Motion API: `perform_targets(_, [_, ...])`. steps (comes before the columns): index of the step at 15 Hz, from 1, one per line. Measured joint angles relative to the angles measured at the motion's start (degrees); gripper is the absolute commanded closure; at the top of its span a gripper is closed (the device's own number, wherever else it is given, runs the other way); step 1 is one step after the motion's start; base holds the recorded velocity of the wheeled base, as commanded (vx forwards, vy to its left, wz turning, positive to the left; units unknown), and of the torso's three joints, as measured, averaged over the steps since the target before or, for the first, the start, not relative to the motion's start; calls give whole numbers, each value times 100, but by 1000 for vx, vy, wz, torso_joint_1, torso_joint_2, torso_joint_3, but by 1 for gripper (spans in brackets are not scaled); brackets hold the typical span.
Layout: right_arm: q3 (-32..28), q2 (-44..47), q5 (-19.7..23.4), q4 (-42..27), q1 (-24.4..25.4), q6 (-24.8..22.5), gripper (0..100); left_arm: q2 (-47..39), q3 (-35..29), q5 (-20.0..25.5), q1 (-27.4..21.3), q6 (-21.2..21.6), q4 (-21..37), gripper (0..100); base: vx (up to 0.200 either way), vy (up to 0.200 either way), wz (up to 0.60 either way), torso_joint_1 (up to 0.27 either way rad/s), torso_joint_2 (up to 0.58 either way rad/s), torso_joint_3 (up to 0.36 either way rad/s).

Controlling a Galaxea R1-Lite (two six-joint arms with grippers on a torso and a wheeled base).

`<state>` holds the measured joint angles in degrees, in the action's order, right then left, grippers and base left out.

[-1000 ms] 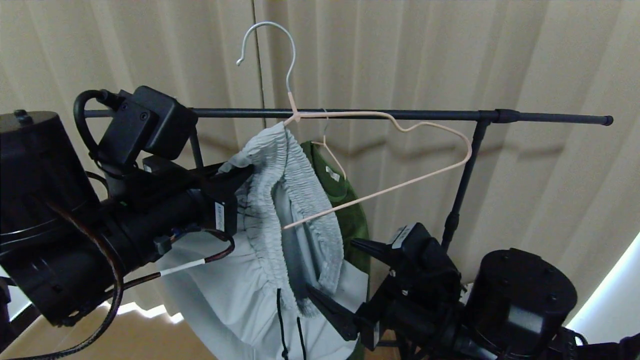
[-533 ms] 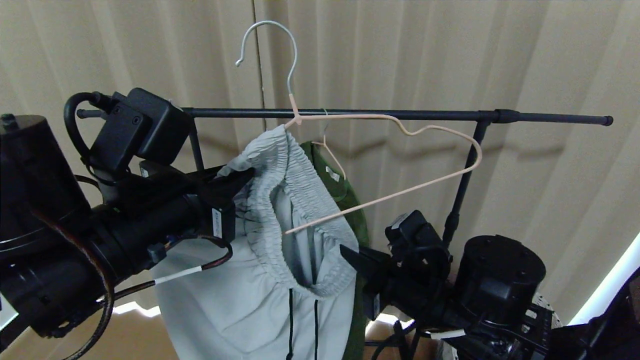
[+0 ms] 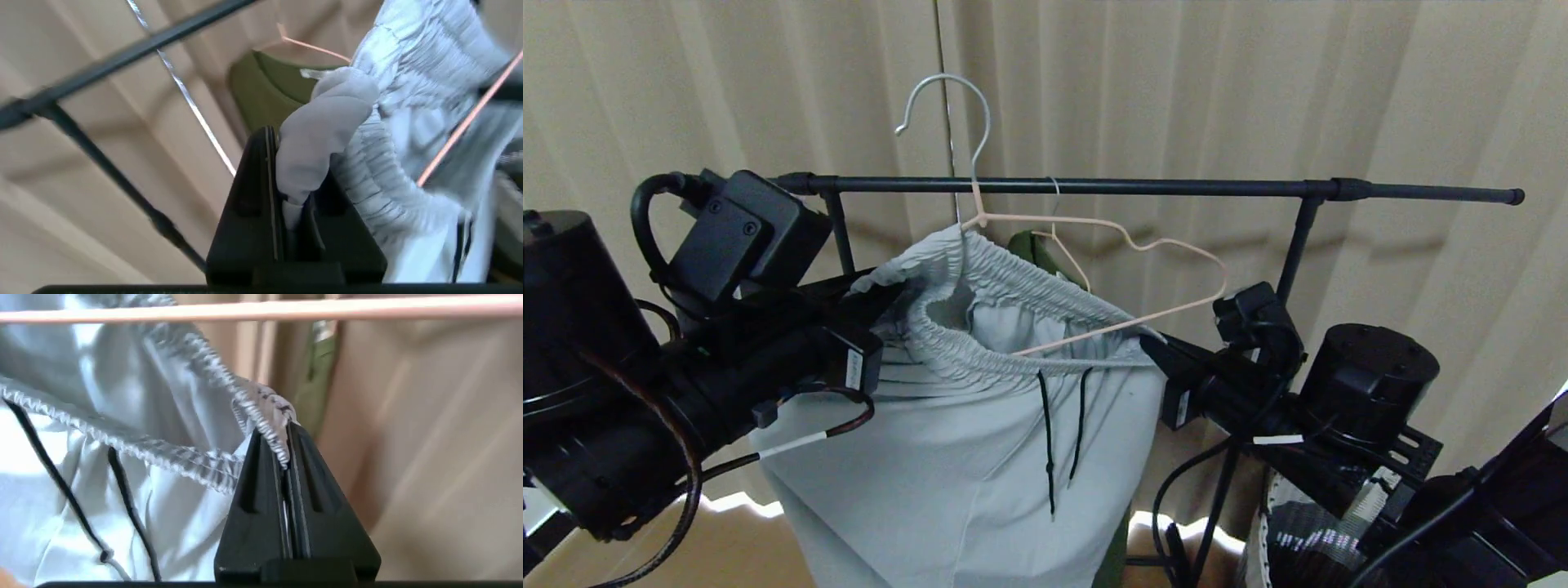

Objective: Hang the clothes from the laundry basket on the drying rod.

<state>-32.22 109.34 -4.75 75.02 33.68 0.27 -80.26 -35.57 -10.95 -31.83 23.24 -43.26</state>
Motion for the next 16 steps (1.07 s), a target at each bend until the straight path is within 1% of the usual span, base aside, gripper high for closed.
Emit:
perform_targets(3, [-155, 23, -6, -13, -282, -2, 100, 6, 228, 0, 302, 363, -129, 100, 0, 0, 0, 0, 0, 0])
perform_targets(5, [-171, 33, -4, -20, -351, -2, 100, 11, 357, 2, 472, 542, -230, 100, 0, 0, 0, 0, 0, 0])
perform_targets(7, [-179, 34, -4, -20, -380, -6, 100, 15, 477, 2, 684, 809, -261, 100, 0, 0, 0, 0, 0, 0])
perform_targets(10, [-179, 34, -6, -20, -389, -9, 100, 26, 573, 0, 984, 1064, -313, 100, 0, 0, 0, 0, 0, 0])
perform_targets(12, [-165, 30, -4, -22, -389, -9, 100, 28, 617, 0, 1073, 1139, -327, 100, 0, 0, 0, 0, 0, 0])
perform_targets(16, [-105, -29, 33, -68, -358, -24, 100, 20, 890, 0, 1295, 1655, -324, 100, 0, 0, 0, 0, 0, 0])
